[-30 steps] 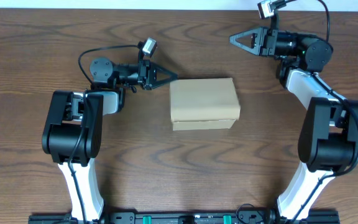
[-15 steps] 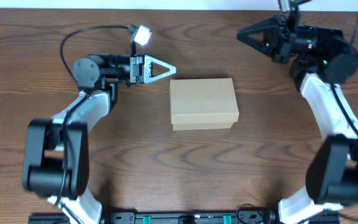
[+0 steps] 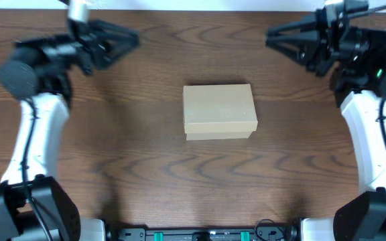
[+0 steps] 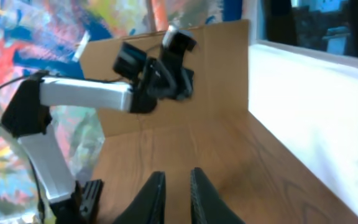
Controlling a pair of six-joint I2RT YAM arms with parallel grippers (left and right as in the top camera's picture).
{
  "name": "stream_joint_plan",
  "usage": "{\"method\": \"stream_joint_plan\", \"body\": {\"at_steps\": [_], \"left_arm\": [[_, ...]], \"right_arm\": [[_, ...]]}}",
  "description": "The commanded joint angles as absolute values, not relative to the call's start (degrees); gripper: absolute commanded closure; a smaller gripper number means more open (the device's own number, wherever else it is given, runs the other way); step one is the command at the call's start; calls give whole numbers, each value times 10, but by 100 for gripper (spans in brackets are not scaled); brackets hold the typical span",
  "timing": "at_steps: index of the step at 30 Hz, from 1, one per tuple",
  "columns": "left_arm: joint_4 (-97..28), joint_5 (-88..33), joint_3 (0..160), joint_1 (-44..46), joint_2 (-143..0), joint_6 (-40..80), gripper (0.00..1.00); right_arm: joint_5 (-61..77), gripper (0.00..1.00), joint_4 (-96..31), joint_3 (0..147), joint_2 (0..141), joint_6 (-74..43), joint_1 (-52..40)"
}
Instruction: Pack container
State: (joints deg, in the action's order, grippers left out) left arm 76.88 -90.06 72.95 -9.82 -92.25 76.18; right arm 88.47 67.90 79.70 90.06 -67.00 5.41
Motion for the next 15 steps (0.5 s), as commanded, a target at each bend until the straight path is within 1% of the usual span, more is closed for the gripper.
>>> {"method": "stream_joint_plan", "body": {"at_steps": [1,3,6,8,10,11,12,13,14,15], "left_arm": [[686,-906,799,-131,-918,656,4],[630,-906,830,-141,-918,608,4],[579,-905,872,-150,-918,557,4],[555,-905,902,-155,-918,526,4],[532,-905,930,-161,-919,498,4],[521,-905,942,-164,-920,488,4],[512,-905,955,-170,-921,477,4],[507,-905,965,-175,-922,467,4],[506,-905,974,-181,-922,459,4],[506,-905,979,-187,-922,449,4]], "right_arm": [[862,91,572,850,900,-523,90],[839,90,484,877,900,-473,106],[796,78,369,915,900,-414,133],[774,71,326,936,900,-387,149],[748,53,308,952,900,-375,161],[737,34,301,959,900,-366,166],[726,20,293,965,900,-359,170],[712,8,282,971,900,-349,175],[699,1,268,975,900,-339,179],[682,1,246,980,900,-322,182]]}}
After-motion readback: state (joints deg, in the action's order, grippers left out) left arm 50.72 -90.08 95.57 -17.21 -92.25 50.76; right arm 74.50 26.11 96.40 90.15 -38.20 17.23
